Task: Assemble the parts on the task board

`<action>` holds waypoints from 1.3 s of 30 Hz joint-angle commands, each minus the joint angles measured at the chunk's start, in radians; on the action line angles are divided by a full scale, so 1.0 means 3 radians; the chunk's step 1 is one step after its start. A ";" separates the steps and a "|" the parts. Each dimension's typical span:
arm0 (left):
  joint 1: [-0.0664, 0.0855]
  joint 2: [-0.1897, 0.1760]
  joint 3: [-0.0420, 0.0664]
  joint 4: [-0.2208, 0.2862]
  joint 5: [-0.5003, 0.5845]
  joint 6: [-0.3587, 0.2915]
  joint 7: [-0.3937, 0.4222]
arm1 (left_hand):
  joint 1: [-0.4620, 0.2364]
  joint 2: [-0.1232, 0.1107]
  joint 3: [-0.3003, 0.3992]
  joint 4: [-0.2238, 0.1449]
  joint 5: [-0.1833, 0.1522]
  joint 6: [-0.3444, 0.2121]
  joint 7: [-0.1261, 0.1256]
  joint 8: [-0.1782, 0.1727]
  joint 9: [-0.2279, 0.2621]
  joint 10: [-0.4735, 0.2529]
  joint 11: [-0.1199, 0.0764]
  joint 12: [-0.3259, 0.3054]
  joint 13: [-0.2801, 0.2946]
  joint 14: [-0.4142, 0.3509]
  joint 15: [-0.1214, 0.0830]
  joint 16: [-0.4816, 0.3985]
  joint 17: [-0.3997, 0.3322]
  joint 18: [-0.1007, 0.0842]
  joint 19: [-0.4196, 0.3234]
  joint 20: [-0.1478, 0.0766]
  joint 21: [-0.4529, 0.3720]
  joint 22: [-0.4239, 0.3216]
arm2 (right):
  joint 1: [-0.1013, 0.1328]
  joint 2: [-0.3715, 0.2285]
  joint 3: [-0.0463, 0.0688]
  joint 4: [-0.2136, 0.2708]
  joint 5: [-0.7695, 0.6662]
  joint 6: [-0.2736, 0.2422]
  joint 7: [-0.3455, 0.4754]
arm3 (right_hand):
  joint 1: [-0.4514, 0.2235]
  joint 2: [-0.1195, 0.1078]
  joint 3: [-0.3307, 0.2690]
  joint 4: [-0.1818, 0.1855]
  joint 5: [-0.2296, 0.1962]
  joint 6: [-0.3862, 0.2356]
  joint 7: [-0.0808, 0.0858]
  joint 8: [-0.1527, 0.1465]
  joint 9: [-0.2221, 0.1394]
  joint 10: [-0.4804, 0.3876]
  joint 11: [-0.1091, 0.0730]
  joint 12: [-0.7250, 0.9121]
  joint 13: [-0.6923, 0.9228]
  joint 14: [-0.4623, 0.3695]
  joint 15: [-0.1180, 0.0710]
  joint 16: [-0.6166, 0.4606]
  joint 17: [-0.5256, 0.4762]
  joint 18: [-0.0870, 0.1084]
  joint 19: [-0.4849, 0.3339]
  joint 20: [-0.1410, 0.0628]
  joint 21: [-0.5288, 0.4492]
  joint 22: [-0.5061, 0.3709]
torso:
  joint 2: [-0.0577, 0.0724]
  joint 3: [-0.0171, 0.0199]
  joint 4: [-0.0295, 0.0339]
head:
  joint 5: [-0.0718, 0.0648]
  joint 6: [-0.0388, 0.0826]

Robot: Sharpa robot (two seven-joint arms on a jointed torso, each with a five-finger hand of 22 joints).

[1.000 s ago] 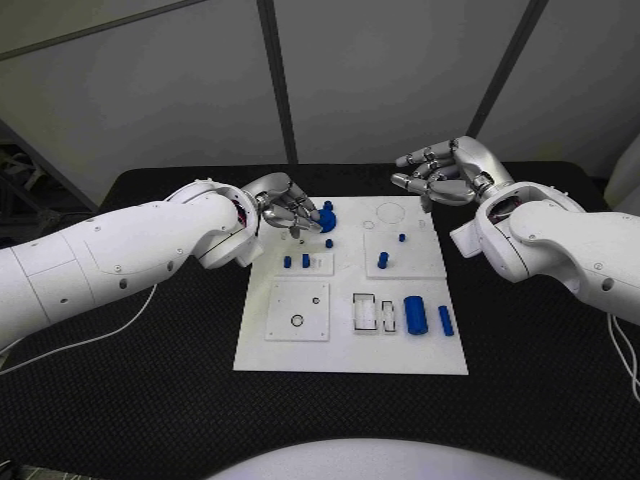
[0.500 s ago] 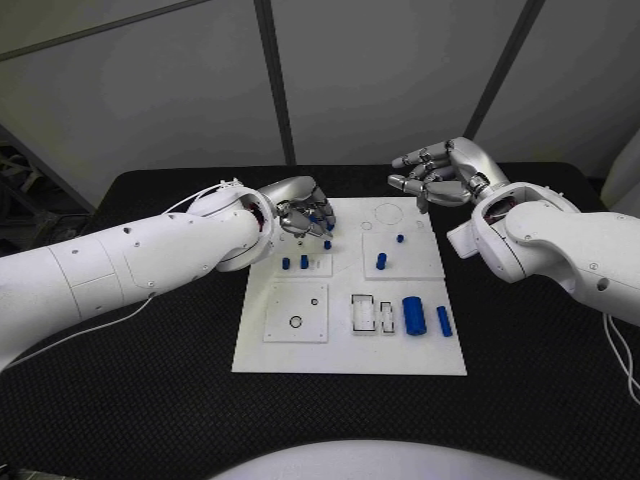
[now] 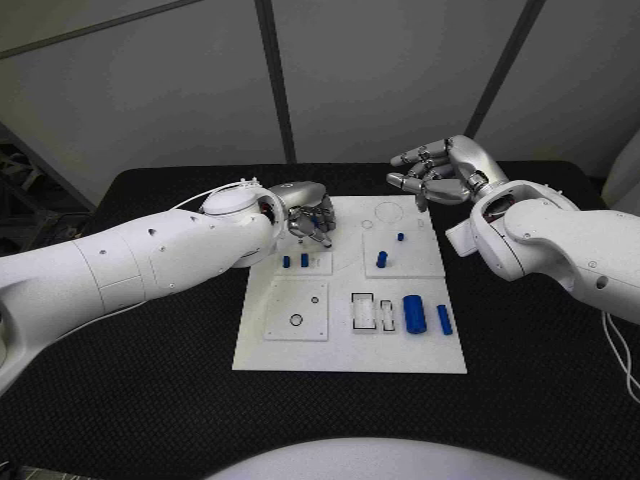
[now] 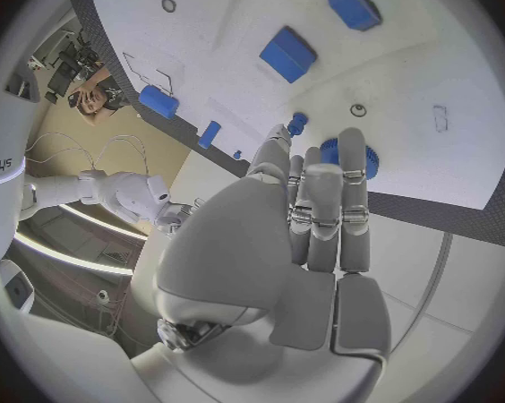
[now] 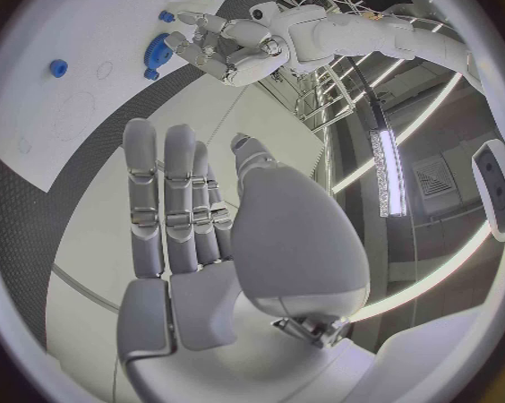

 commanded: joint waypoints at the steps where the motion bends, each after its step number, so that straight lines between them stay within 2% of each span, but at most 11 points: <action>1: 0.0001 0.0020 -0.0004 -0.0022 -0.0144 0.0194 -0.0097 | 0.0005 0.0024 -0.0030 0.0006 0.0012 0.0029 -0.0006 0.0007 -0.0014 0.0014 0.0001 0.0014 -0.0010 0.0038 0.0000 0.0058 0.0048 -0.0044 0.0011 -0.0002 0.0027 0.0016 | 0.0007 0.0002 0.0002 0.0007 -0.0004 0.0014 0.0017 | 0.0004 0.0009 -0.0003 -0.0017 0.0018 -0.0015 0.0005 -0.0013 -0.0002 -0.0020 0.0001 0.0011 -0.0005 -0.0015 0.0006 -0.0021 0.0002 0.0016 -0.0016 -0.0003 -0.0005 0.0005 | 0.0000 0.0001 -0.0004 | 0.0002 -0.0011; 12: -0.0007 0.0065 -0.0012 -0.0064 -0.0158 0.0284 -0.0139 | 0.0011 0.0048 -0.0041 0.0006 0.0003 0.0041 -0.0008 0.0008 -0.0041 0.0020 -0.0001 0.0020 -0.0016 0.0044 0.0000 0.0125 0.0096 -0.0044 0.0003 0.0000 0.0062 0.0050 | 0.0007 0.0008 0.0002 0.0005 -0.0005 0.0016 0.0017 | 0.0009 0.0010 0.0000 -0.0019 0.0023 -0.0015 0.0005 -0.0013 -0.0002 -0.0020 0.0001 0.0012 -0.0007 -0.0014 0.0005 -0.0022 0.0005 0.0015 -0.0014 -0.0003 -0.0003 0.0008 | -0.0002 0.0000 0.0001 | -0.0003 -0.0015; 16: -0.0011 0.0081 -0.0013 -0.0079 -0.0166 0.0310 -0.0149 | 0.0058 0.0087 -0.0028 -0.0015 0.0005 0.0062 -0.0010 0.0011 -0.0067 0.0047 -0.0008 0.0032 -0.0014 0.0087 -0.0007 0.0268 0.0242 -0.0042 0.0002 -0.0004 0.0112 0.0094 | 0.0007 0.0009 0.0002 0.0005 -0.0005 0.0018 0.0017 | 0.0009 0.0010 0.0000 -0.0019 0.0023 -0.0015 0.0005 -0.0013 -0.0002 -0.0020 0.0001 0.0012 -0.0007 -0.0014 0.0005 -0.0022 0.0005 0.0015 -0.0014 -0.0003 -0.0003 0.0008 | 0.0000 0.0000 -0.0002 | -0.0004 -0.0018; 17: -0.0012 0.0085 -0.0013 -0.0083 -0.0168 0.0315 -0.0148 | 0.0072 0.0098 -0.0022 -0.0022 -0.0014 0.0070 -0.0011 0.0012 -0.0073 0.0057 -0.0010 0.0035 -0.0013 0.0091 -0.0010 0.0288 0.0256 -0.0042 0.0001 -0.0006 0.0126 0.0107 | 0.0007 0.0009 0.0002 0.0005 -0.0005 0.0018 0.0016 | 0.0009 0.0010 0.0000 -0.0019 0.0023 -0.0015 0.0005 -0.0013 -0.0002 -0.0020 0.0001 0.0012 -0.0007 -0.0014 0.0005 -0.0022 0.0005 0.0015 -0.0014 -0.0003 -0.0003 0.0008 | 0.0000 0.0000 -0.0002 | -0.0004 -0.0018; 18: -0.0013 0.0090 -0.0014 -0.0086 -0.0170 0.0318 -0.0148 | 0.0102 0.0125 -0.0002 -0.0035 -0.0139 0.0080 -0.0012 0.0012 -0.0085 0.0072 -0.0016 0.0039 -0.0012 0.0097 -0.0013 0.0321 0.0280 -0.0040 -0.0001 -0.0010 0.0150 0.0128 | 0.0007 0.0009 0.0002 0.0005 -0.0005 0.0018 0.0016 | 0.0009 0.0010 0.0000 -0.0019 0.0023 -0.0015 0.0005 -0.0013 -0.0002 -0.0020 0.0001 0.0012 -0.0007 -0.0014 0.0005 -0.0022 0.0005 0.0015 -0.0014 -0.0003 -0.0003 0.0008 | -0.0001 0.0001 -0.0002 | -0.0004 -0.0018; 21: -0.0015 0.0101 -0.0015 -0.0096 -0.0172 0.0323 -0.0146 | 0.0127 0.0149 0.0021 -0.0052 -0.0200 0.0087 -0.0013 0.0010 -0.0105 0.0081 -0.0017 0.0038 -0.0012 0.0100 -0.0013 0.0365 0.0312 -0.0047 0.0002 -0.0011 0.0202 0.0182 | 0.0007 0.0011 0.0002 0.0004 -0.0005 0.0019 0.0016 | 0.0009 0.0010 0.0000 -0.0019 0.0023 -0.0015 0.0005 -0.0013 -0.0002 -0.0020 0.0001 0.0012 -0.0007 -0.0014 0.0005 -0.0022 0.0005 0.0015 -0.0014 -0.0003 -0.0003 0.0008 | -0.0002 0.0001 -0.0001 | -0.0004 -0.0021; 32: -0.0023 0.0138 -0.0017 -0.0135 -0.0175 0.0364 -0.0161 | 0.0145 0.0212 0.0084 -0.0082 -0.0216 0.0136 -0.0018 0.0014 -0.0149 0.0125 -0.0028 0.0048 -0.0009 0.0158 -0.0020 0.0540 0.0486 -0.0086 0.0098 -0.0016 0.0450 0.0440 | 0.0007 0.0020 0.0002 0.0002 -0.0005 0.0023 0.0017 | 0.0013 0.0011 0.0002 -0.0019 0.0029 -0.0014 0.0004 -0.0013 -0.0002 -0.0020 0.0001 0.0012 -0.0008 -0.0013 0.0005 -0.0023 0.0007 0.0015 -0.0012 -0.0003 -0.0002 0.0009 | -0.0001 0.0002 0.0001 | -0.0005 -0.0028; 39: -0.0025 0.0156 -0.0018 -0.0146 -0.0175 0.0415 -0.0198 | 0.0131 0.0210 0.0097 -0.0094 -0.0224 0.0152 -0.0022 0.0012 -0.0170 0.0135 -0.0035 0.0047 -0.0009 0.0200 -0.0026 0.0617 0.0560 -0.0115 0.0198 -0.0021 0.0619 0.0612 | 0.0007 0.0025 0.0002 0.0002 -0.0004 0.0029 0.0016 | 0.0015 0.0013 0.0005 -0.0020 0.0033 -0.0014 0.0004 -0.0012 -0.0002 -0.0020 0.0001 0.0013 -0.0010 -0.0012 0.0005 -0.0023 0.0010 0.0014 -0.0009 -0.0003 0.0002 0.0014 | -0.0002 0.0003 -0.0001 | -0.0008 -0.0036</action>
